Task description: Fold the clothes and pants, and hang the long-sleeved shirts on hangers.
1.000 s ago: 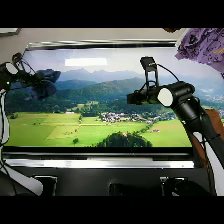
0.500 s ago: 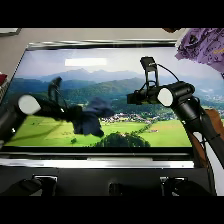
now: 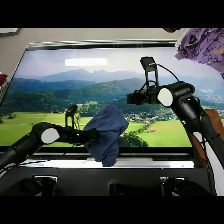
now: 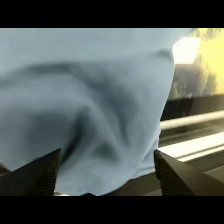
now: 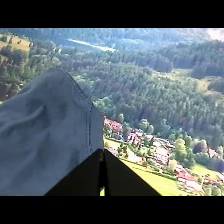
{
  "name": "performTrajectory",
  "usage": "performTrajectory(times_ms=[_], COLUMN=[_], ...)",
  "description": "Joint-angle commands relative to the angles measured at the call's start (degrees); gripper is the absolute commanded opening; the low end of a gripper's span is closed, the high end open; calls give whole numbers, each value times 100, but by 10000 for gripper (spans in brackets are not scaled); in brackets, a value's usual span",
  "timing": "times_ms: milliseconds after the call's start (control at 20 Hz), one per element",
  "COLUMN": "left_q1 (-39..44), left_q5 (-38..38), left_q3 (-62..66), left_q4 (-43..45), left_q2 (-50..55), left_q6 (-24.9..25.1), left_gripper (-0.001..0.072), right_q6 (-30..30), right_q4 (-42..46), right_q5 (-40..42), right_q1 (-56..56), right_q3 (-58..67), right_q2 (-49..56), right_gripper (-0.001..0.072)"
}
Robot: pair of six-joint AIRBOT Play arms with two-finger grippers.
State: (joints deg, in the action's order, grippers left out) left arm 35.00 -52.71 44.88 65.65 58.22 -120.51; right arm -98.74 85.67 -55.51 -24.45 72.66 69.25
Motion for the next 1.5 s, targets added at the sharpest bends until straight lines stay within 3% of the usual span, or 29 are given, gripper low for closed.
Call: performTrajectory(times_ms=[0,200,450,500,550,600,700,850,950,1000,1100,1450], left_q1=[-791,-1904,-2531,-2542,-2540,-2540,-2542,-2616,-2667,-2682,-2682,-2682], left_q5=[-695,-1250,-1224,-1226,-1246,-1255,-1248,-1244,-1215,-1215,-1215,-1226], left_q3=[175,273,273,273,273,273,273,271,271,271,271,271], left_q4=[286,433,446,455,470,514,706,756,866,901,901,901], left_q2=[-492,-1145,-1300,-1298,-1303,-1300,-1287,-1231,-1202,-1191,-1193,-1193], left_q6=[387,1180,1257,1259,1257,1255,1246,1209,1211,1211,1211,1213], left_gripper=[689,684,676,676,677,679,683,683,683,683,682,679], right_q6=[-2,-2,-31,-55,-103,-254,-354,730,1427,1759,2120,2159], right_q4=[-7,-2,-120,-105,-199,-289,-1045,-3532,-4603,-4929,-5300,-5678], right_q5=[4,46,-76,-129,-319,-551,-739,-787,-807,-800,-754,538], right_q1=[-4,-4,-4,22,188,483,1384,2640,2820,2732,2441,1390], right_q3=[7,7,7,7,4,-28,-398,-1600,-2378,-2686,-3008,-3060], right_q2=[4,4,-48,-79,-85,-74,-74,-7,142,251,494,1134], right_gripper=[22,22,28,128,313,384,383,407,619,639,639,624])
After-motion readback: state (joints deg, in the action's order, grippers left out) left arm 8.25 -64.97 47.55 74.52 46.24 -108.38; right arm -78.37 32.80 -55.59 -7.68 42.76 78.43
